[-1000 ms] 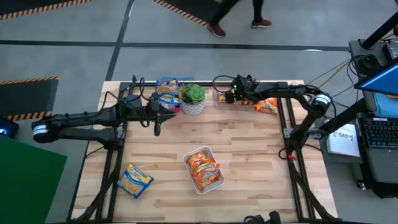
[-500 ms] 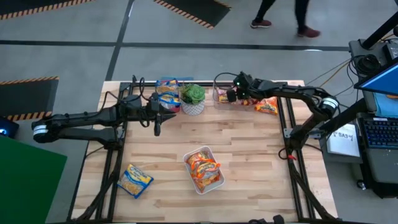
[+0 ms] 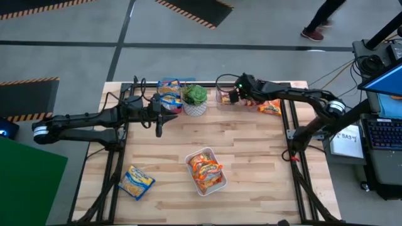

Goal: Sort Maruchan noodles
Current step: Put the red noodle pack into the transparent bin, then put the orange noodle pack into the white bin

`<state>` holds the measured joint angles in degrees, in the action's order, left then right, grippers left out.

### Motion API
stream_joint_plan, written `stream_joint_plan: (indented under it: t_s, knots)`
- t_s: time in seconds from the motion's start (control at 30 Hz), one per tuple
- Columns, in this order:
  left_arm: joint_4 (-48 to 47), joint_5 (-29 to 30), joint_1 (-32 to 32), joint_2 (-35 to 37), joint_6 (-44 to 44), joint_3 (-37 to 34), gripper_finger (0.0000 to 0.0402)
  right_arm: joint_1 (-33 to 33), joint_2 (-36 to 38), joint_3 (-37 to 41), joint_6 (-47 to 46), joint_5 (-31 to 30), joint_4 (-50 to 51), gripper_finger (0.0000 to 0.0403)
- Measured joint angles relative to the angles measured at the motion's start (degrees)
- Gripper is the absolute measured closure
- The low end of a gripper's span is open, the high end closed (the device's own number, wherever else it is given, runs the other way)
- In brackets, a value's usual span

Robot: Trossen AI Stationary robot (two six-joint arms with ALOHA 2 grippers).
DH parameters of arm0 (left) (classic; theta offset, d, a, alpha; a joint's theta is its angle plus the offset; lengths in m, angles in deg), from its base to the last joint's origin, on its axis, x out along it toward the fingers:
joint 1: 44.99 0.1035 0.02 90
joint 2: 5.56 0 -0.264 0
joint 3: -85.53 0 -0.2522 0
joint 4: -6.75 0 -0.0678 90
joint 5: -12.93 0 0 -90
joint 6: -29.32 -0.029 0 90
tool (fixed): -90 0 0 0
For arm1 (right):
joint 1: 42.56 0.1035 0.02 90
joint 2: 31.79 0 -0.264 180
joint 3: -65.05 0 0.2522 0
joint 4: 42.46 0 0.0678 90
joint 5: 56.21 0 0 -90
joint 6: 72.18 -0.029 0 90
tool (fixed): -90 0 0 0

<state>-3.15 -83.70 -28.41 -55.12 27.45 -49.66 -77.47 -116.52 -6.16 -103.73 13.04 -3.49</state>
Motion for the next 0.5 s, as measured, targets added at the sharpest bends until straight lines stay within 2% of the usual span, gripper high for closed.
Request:
stream_joint_plan:
  t_s: [0.27, 0.5]
  knots:
    - [-0.1, 0.0, 0.0, 0.0, 0.0, 0.0, 0.0364, 6.3, 9.5, 0.1, -3.6, -0.3, 6.7, 0.0394]
    - [-0.2, 0.0, 0.0, 0.0, 0.0, 0.0, 0.0364, 14.0, 14.4, 0.2, -11.7, 0.5, 18.7, 0.0394]
